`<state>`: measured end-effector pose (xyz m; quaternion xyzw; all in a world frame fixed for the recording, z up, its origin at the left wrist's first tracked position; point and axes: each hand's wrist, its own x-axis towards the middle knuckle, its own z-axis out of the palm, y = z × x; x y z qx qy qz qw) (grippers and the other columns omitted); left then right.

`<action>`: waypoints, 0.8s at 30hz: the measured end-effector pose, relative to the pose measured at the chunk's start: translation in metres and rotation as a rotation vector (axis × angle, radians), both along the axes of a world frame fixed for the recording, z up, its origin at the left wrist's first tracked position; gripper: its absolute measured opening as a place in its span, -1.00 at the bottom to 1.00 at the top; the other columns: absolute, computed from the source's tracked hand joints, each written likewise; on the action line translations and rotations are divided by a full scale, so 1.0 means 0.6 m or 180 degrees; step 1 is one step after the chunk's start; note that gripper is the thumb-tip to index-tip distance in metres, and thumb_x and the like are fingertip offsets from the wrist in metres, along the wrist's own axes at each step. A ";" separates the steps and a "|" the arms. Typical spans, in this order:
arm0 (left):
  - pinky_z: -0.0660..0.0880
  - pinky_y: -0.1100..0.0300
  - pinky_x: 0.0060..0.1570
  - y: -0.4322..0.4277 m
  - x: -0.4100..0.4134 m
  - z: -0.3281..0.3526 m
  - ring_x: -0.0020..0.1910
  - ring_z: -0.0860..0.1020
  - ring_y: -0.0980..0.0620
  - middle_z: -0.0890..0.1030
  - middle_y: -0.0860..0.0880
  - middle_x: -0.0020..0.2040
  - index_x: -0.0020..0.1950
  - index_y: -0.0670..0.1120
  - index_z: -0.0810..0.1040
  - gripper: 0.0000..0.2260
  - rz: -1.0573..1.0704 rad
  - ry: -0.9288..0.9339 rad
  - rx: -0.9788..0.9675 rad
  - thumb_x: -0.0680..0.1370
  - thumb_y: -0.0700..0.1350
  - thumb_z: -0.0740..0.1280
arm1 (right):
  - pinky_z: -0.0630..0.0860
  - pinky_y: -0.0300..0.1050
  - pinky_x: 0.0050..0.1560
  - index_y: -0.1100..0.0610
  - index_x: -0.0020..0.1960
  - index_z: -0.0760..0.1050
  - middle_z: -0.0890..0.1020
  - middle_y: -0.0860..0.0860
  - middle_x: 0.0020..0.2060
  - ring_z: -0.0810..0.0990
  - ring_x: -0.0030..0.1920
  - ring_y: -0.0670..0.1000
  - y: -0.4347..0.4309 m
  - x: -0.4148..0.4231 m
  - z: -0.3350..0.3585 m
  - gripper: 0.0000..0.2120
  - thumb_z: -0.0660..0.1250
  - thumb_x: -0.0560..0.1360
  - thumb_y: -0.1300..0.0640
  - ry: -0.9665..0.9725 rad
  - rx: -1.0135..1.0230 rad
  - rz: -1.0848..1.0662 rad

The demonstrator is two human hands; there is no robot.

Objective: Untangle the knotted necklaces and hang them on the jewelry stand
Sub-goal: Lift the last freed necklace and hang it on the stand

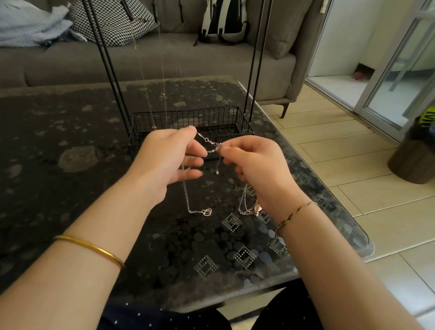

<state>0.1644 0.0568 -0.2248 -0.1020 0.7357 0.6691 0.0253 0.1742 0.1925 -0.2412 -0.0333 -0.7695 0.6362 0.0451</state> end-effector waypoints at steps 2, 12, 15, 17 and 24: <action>0.64 0.09 -0.13 -0.001 0.002 0.002 -0.16 0.67 -0.03 0.66 -0.11 -0.11 -0.11 -0.18 0.59 -0.80 -0.0096 -0.0098 0.0133 0.61 -0.13 0.24 | 0.35 -0.40 -0.40 0.13 -0.13 0.62 0.57 -0.08 -0.37 0.42 -0.51 -0.26 0.001 0.000 0.000 -0.93 0.36 0.48 0.21 0.0149 0.0136 0.0000; 0.55 0.06 0.08 -0.001 0.009 0.002 -0.31 0.53 0.13 0.67 -0.02 -0.19 -0.04 -0.10 0.63 -0.89 -0.0647 -0.0093 -0.0168 0.54 -0.25 0.32 | 0.39 -0.28 -0.28 0.08 -0.15 0.64 0.51 -0.07 -0.42 0.41 -0.40 -0.15 -0.003 -0.003 -0.006 -0.87 0.37 0.44 0.28 0.0766 0.0637 -0.0052; 0.56 0.08 0.03 -0.002 0.007 -0.004 -0.30 0.50 0.13 0.62 0.01 -0.19 -0.06 -0.08 0.63 -0.95 -0.0717 0.0022 -0.0314 0.53 -0.19 0.37 | 0.50 -0.19 -0.27 0.07 -0.12 0.61 0.54 -0.04 -0.38 0.49 -0.35 -0.09 -0.002 -0.002 -0.004 -0.89 0.37 0.46 0.26 0.0775 0.0733 -0.0067; 0.56 0.11 -0.02 -0.003 0.005 -0.007 -0.30 0.49 0.13 0.58 0.01 -0.20 -0.07 -0.08 0.63 -0.95 -0.0680 0.0119 -0.0424 0.53 -0.18 0.37 | 0.55 -0.15 -0.25 0.07 -0.11 0.59 0.58 -0.01 -0.36 0.55 -0.34 -0.06 -0.001 -0.001 -0.002 -0.90 0.37 0.46 0.25 0.0757 0.0769 -0.0059; 0.56 0.15 -0.05 -0.005 0.000 -0.010 -0.13 0.53 0.10 0.59 0.00 -0.09 -0.08 -0.04 0.61 -0.95 -0.0404 0.0321 -0.0560 0.54 -0.16 0.36 | 0.33 -0.38 -0.37 0.10 -0.06 0.64 0.53 -0.14 -0.39 0.41 -0.46 -0.25 0.000 0.000 0.001 -0.88 0.32 0.49 0.16 0.0537 0.0593 -0.0121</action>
